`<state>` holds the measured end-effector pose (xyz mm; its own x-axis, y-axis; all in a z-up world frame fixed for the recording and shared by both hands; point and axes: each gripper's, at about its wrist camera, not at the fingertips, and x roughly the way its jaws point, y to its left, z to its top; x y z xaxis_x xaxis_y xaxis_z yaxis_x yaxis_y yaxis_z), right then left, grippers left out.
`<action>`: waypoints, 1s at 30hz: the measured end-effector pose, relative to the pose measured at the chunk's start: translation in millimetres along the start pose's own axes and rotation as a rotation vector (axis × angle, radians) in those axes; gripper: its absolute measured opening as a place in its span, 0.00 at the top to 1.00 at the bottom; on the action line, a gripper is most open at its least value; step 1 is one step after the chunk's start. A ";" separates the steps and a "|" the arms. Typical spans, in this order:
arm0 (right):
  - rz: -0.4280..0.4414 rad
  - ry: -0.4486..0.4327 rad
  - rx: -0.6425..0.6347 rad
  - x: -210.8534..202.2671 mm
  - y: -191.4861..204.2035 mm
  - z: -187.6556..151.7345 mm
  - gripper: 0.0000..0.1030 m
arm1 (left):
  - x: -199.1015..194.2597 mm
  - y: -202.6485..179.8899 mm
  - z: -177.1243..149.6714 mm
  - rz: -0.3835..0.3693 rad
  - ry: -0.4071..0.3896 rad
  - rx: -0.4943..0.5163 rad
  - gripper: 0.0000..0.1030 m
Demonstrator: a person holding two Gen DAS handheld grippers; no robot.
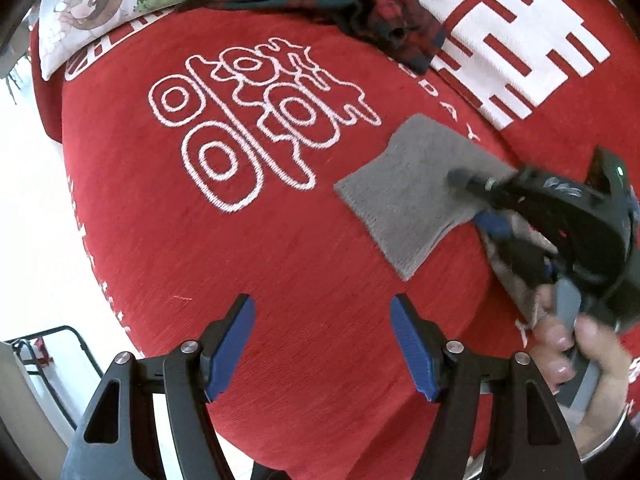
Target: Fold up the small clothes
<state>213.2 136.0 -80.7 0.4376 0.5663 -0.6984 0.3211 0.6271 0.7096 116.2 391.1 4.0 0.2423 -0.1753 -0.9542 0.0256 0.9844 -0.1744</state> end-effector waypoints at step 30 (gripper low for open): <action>0.105 -0.531 0.693 -346.1 -234.7 -128.6 0.37 | 37.8 -234.5 -55.6 -0.096 0.074 0.656 0.31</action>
<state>-121.7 -138.4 -17.5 0.7712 0.1710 -0.6132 0.6192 0.0218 0.7849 65.4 152.6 -4.7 0.1433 -0.2402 -0.9601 0.6340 0.7672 -0.0973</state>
